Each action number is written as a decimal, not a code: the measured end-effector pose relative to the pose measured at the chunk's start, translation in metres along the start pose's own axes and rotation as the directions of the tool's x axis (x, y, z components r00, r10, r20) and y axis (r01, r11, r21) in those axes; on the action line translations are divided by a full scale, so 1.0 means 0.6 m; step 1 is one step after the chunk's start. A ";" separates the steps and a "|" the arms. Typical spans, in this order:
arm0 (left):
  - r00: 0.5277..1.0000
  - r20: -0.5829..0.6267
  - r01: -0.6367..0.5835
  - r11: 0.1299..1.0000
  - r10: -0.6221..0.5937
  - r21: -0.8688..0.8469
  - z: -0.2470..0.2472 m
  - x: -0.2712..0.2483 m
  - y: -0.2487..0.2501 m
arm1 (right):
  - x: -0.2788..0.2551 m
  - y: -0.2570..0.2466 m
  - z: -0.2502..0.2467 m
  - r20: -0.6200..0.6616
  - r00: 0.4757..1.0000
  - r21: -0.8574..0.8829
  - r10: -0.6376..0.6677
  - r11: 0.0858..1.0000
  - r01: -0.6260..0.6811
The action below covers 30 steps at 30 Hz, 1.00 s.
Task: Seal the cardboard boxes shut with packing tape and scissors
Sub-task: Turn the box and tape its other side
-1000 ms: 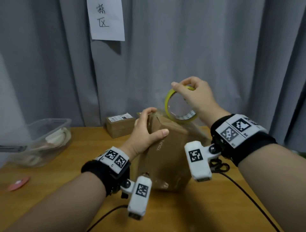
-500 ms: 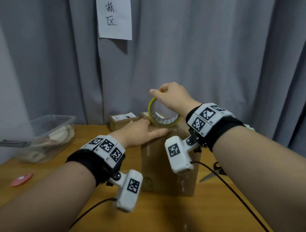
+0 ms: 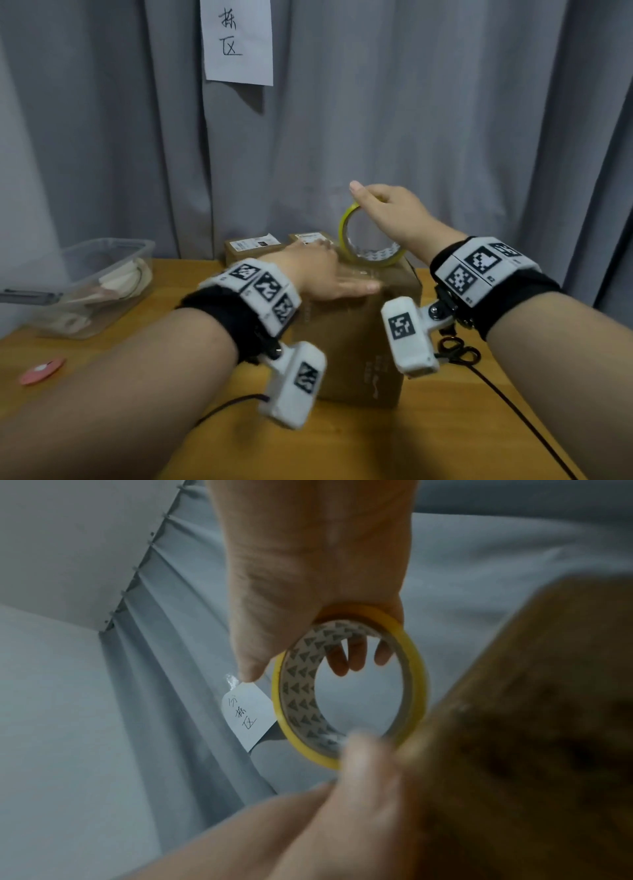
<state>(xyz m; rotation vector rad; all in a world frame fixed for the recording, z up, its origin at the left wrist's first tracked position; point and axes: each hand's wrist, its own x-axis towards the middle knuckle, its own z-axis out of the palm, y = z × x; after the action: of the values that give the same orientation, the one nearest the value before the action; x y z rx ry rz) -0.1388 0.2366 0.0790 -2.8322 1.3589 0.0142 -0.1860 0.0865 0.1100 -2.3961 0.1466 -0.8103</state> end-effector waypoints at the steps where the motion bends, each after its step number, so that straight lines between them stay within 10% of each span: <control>1: 1.000 0.005 -0.017 0.999 0.017 -0.037 -0.001 0.007 0.016 | 0.002 0.002 -0.002 -0.008 1.000 -0.018 0.008 1.000 -0.008; 14: 0.999 -0.009 0.047 0.971 -0.051 -0.236 0.020 0.013 -0.019 | 0.004 0.011 -0.110 0.053 0.977 -0.556 0.208 0.819 -0.144; 30: 0.994 0.082 -0.077 0.996 0.074 0.033 0.001 0.074 0.055 | 0.005 0.097 -0.084 0.063 0.933 -0.087 0.354 0.934 -0.348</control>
<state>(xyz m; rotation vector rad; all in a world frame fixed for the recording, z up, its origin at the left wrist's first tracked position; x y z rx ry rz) -0.1367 0.1815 0.0783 -2.7177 1.4336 0.1025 -0.2083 0.0128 0.1102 -2.3679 0.5658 -0.5510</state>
